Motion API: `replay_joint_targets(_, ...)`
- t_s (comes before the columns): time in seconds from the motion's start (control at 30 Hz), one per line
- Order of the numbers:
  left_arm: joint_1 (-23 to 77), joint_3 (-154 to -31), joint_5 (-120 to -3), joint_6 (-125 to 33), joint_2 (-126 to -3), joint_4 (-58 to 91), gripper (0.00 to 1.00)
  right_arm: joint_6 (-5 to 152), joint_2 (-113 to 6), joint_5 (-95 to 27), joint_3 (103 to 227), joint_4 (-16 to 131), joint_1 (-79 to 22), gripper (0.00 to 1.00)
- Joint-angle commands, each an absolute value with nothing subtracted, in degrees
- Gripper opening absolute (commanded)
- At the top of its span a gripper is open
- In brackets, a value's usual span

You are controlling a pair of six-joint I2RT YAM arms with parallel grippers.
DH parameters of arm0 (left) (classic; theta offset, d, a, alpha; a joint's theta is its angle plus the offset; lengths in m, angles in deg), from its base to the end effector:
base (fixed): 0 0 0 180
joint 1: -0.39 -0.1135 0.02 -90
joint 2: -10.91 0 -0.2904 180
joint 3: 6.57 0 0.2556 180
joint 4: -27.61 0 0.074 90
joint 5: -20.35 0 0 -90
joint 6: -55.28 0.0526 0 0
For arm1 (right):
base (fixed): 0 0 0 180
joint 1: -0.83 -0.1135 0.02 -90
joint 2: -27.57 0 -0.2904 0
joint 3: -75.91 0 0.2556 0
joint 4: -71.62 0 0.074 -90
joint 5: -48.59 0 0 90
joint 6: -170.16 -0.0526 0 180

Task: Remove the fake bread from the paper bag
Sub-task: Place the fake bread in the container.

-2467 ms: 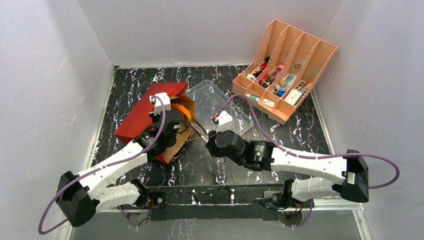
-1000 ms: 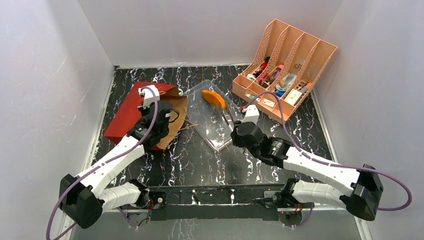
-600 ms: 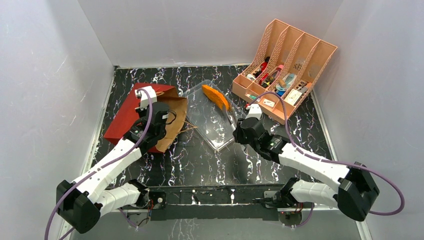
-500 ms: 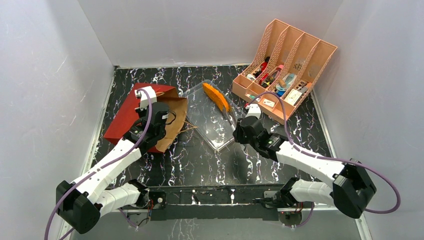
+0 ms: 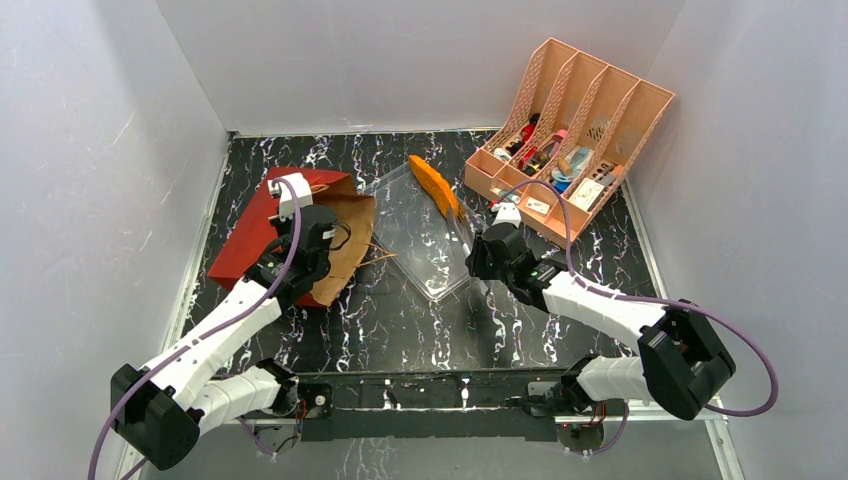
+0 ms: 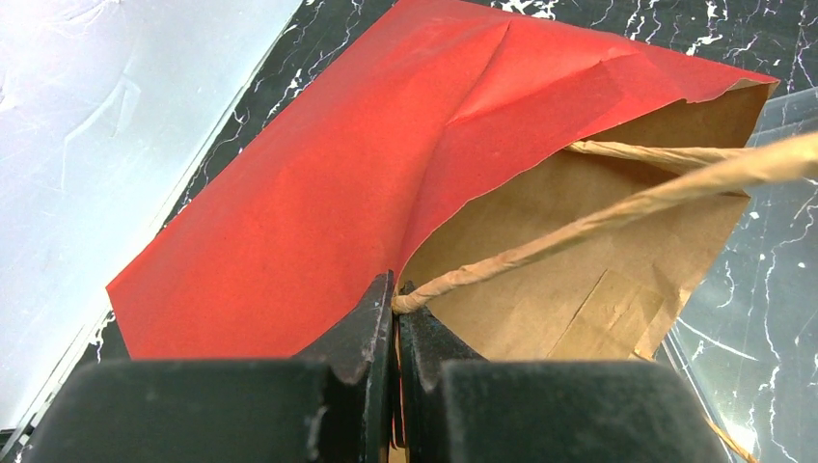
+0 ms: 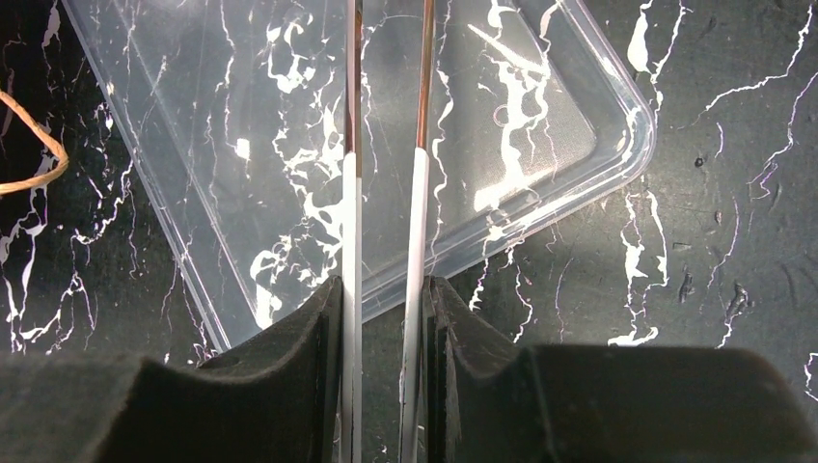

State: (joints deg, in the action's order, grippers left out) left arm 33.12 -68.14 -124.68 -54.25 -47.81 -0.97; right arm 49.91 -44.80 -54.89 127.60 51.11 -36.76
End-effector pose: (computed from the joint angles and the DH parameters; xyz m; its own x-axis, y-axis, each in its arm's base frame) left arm 0.2070 -0.0818 0.3292 -0.2402 -0.0734 -0.9679 -0.4153 0.9090 0.0341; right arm 0.2177 0.1522 0.2176 -0.6796 0.0951 -0.7274 -0.1295 0.9605 0.2465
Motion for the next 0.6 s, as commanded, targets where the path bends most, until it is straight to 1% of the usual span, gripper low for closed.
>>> replay_joint_targets(0.0,32.98,-67.69,-125.47,-54.41,-46.59,-0.01,0.0,50.75,-42.81,-54.13,127.38,55.3,-36.43,0.19)
replay_joint_targets(0.07,32.95,-67.49,-125.36,-54.52,-46.72,0.14,0.0,50.72,-42.3,-53.97,127.02,55.23,-36.42,0.25)
replay_joint_targets(0.23,32.98,-67.22,-125.1,-54.96,-46.75,0.24,0.0,50.59,-41.48,-53.03,126.47,54.23,-36.42,0.29)
replay_joint_targets(0.37,32.94,-67.53,-124.95,-54.94,-46.76,0.12,0.0,50.32,-40.32,-52.44,125.8,53.58,-36.42,0.36)
replay_joint_targets(0.43,32.93,-67.74,-124.89,-54.94,-46.85,-0.03,0.0,50.28,-40.09,-52.34,125.62,53.17,-36.39,0.38)
replay_joint_targets(0.57,32.96,-68.08,-124.69,-55.12,-46.74,-0.5,0.0,49.71,-39.37,-51.93,125.6,51.57,-36.42,0.38)
